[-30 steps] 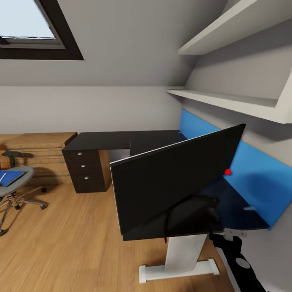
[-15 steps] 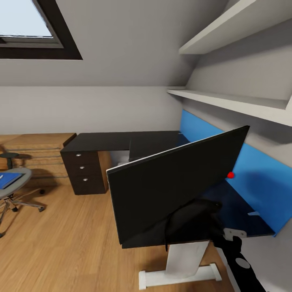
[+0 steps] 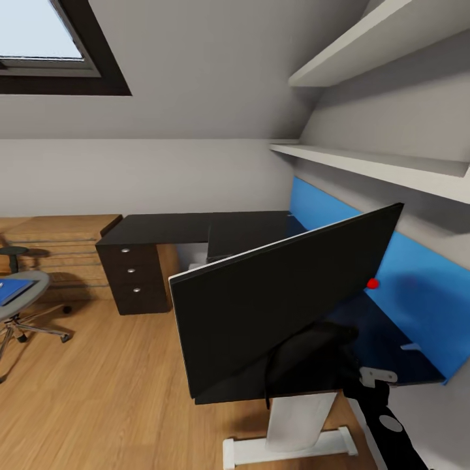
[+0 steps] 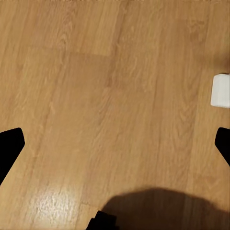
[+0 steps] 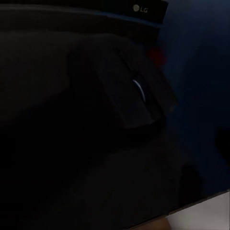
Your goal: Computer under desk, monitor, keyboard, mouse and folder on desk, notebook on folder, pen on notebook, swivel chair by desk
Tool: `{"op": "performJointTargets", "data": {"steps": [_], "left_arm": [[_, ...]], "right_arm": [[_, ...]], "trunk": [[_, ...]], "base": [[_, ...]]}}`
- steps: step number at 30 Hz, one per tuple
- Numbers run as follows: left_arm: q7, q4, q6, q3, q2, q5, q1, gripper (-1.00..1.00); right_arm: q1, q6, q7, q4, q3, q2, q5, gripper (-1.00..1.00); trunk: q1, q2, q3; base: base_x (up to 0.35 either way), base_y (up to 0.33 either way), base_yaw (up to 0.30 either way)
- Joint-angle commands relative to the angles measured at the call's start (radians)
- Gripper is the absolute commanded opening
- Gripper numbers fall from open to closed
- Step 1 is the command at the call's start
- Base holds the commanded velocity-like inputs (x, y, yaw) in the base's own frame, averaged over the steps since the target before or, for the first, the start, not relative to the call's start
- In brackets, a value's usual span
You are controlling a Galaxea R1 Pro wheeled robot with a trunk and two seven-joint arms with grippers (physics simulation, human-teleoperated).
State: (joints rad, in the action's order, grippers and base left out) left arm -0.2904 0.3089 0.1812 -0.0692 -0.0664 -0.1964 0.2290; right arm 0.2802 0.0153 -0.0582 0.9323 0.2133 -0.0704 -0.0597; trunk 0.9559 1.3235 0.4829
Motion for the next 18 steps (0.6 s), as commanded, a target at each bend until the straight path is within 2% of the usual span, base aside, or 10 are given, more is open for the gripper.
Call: {"op": "performJointTargets", "data": {"steps": [1,14,18], "left_arm": [[-0.005,-0.001,0.004,-0.007,0.0,-0.009,0.001,1.0],[-0.006,-0.001,0.004,-0.007,0.0,-0.009,0.001,1.0],[-0.005,-0.001,0.004,-0.007,0.001,-0.009,0.001,1.0]], "right_arm": [[0.0,0.002,-0.003,0.0,0.0,0.0,-0.006,1.0],[0.001,0.002,-0.003,0.0,0.0,0.0,-0.006,1.0],[0.001,0.002,-0.003,0.0,-0.001,0.0,-0.006,1.0]], "trunk": [[0.0,0.001,0.001],[0.0,0.001,0.001],[0.0,0.001,0.001]], "base": [[0.08,-0.034,0.0],[0.023,-0.007,0.0],[0.148,0.0,0.0]]}}
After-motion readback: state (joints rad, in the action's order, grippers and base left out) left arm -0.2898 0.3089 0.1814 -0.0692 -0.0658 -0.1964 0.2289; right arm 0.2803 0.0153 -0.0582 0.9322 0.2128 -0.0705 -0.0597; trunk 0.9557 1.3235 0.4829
